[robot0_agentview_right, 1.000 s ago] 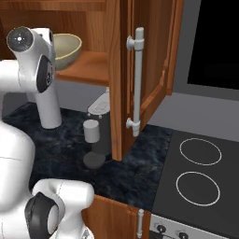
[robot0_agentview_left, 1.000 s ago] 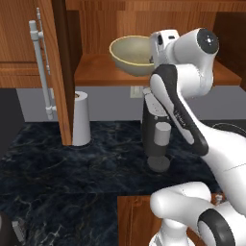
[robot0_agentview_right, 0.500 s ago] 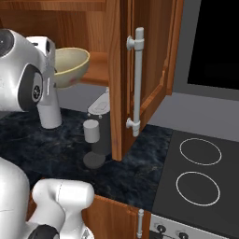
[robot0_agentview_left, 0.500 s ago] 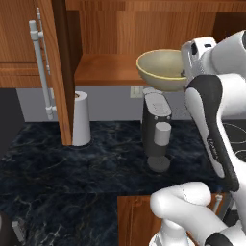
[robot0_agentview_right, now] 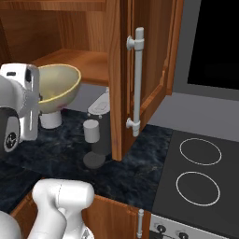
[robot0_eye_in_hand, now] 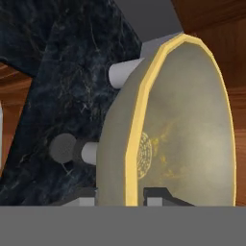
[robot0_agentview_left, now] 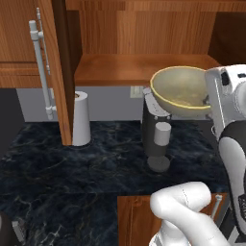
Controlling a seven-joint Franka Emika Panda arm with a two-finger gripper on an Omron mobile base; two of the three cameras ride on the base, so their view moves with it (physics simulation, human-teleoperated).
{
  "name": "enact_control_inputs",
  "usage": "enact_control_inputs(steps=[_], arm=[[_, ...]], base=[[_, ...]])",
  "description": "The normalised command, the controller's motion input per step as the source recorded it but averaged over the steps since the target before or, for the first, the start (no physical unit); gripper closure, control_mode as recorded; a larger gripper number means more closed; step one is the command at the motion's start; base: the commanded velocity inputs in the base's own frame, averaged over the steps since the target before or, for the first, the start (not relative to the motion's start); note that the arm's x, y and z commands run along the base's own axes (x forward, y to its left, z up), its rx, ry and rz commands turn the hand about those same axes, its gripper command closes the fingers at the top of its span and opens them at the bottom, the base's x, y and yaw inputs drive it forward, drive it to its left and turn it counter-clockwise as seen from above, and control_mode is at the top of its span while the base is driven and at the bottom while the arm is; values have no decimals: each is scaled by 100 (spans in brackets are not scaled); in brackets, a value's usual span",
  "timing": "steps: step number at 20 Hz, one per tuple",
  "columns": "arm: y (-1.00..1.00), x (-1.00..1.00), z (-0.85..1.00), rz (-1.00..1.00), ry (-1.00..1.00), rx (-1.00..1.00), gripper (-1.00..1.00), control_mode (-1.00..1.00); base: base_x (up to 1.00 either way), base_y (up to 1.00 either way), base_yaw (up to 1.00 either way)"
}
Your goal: Pick up the bowls from the cabinet and place each bowl in front of a stool on the dining counter.
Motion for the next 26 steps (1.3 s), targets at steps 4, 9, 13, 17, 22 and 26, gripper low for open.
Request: enact_control_inputs(steps=[4,9,13,17,22,26], arm=[[-3,-100,-20,0,0,0,100,-100],[-8,-81,-16,0,0,0,100,-100],[-2,-8,-10,0,6,0,100,-100],[-1,0,-9,0,14,0,100,-100],[-4,0,-18,0,10,0,100,-100],[-2,10,-19,0,1,0,100,-100]], base=[[0,0,0],[0,0,0],[0,0,0],[0,0,0],[0,0,0],[0,0,0]])
